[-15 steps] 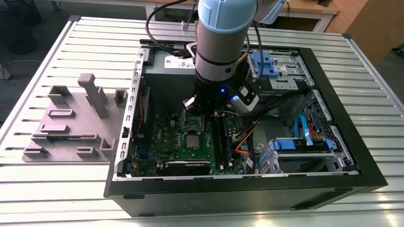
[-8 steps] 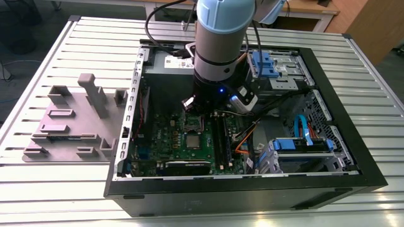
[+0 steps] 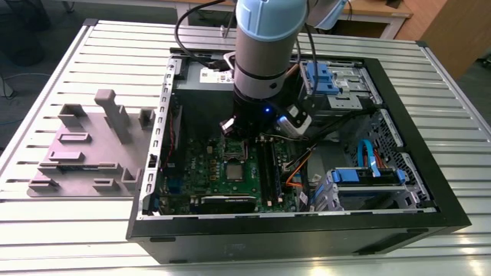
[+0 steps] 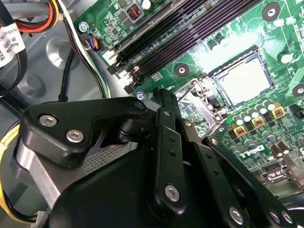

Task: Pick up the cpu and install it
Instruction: 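Close the cpu cover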

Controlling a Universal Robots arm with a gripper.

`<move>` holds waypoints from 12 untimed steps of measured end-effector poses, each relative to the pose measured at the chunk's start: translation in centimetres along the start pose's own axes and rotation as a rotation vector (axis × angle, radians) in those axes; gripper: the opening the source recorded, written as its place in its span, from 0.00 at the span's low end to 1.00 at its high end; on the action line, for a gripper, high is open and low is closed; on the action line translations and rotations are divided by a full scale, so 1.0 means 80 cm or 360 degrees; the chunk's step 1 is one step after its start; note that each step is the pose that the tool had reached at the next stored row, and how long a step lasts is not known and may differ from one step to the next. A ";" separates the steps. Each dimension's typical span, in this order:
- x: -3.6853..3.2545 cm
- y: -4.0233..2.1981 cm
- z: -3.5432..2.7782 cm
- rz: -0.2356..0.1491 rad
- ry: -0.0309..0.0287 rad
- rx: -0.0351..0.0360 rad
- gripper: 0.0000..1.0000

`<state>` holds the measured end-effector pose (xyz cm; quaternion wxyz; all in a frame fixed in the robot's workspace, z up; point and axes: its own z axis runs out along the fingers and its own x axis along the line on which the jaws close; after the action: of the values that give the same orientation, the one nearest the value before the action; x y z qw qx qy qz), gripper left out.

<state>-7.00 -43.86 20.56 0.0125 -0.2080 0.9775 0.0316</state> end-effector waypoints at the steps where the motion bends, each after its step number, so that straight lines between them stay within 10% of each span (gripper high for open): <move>1: 0.0003 0.0001 -0.0004 0.0000 -0.00016 0.0001 0.11; 12: 0.0046 0.0018 -0.0070 -0.0002 -0.00260 0.0012 0.11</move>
<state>-7.41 -43.92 21.11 0.0213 -0.2083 0.9774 0.0296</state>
